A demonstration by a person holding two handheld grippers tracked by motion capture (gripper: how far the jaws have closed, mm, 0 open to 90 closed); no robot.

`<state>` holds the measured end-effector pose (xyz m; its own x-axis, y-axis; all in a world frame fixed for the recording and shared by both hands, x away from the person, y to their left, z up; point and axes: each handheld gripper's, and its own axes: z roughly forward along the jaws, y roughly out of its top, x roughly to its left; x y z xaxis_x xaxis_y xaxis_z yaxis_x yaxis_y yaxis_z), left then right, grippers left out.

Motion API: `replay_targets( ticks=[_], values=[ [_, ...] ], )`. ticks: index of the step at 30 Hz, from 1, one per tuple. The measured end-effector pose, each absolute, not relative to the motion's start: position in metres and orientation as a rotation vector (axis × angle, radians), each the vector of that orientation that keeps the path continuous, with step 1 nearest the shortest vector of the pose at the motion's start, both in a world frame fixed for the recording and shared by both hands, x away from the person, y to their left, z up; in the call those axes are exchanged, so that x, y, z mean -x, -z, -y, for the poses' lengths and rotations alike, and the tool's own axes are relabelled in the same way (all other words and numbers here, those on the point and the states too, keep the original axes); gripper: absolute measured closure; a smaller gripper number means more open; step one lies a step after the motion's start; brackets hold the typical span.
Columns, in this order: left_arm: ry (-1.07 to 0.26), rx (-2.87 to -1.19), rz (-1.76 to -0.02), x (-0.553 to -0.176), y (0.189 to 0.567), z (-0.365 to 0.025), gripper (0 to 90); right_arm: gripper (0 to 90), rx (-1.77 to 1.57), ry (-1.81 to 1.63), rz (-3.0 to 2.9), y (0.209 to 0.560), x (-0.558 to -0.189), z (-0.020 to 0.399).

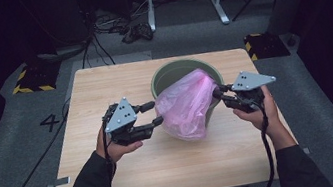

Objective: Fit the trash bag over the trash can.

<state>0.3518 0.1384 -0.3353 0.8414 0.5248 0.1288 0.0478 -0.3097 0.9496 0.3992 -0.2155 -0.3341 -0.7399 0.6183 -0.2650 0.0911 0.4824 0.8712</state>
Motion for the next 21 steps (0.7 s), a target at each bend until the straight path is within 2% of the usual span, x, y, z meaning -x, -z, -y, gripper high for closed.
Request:
replay_targets(
  ticks=[1,2,5,8,12,21],
  values=[
    [-0.512,-1.842,-0.433,-0.352,0.335,-0.137,56.0,60.8,-0.572,-1.239,-2.167,0.334,-0.398,0.216],
    [-0.511,-1.848,-0.42,-0.353,0.335,-0.136,60.5,56.0,-0.567,-1.249,-2.162,0.333,-0.396,0.217],
    [-0.532,-1.855,-0.407,-0.353,0.335,-0.133,74.3,43.3,-0.546,-1.262,-2.169,0.331,-0.39,0.219],
    [-0.563,-1.873,-0.4,-0.352,0.335,-0.132,80.0,32.3,-0.544,-1.264,-2.162,0.33,-0.383,0.223],
    [-0.55,-1.876,-0.395,-0.353,0.335,-0.133,86.9,29.1,-0.539,-1.3,-2.155,0.325,-0.371,0.229],
    [-0.523,-1.891,-0.371,-0.352,0.338,-0.127,89.8,29.2,-0.394,-1.393,-2.15,0.313,-0.336,0.21]
  ],
)
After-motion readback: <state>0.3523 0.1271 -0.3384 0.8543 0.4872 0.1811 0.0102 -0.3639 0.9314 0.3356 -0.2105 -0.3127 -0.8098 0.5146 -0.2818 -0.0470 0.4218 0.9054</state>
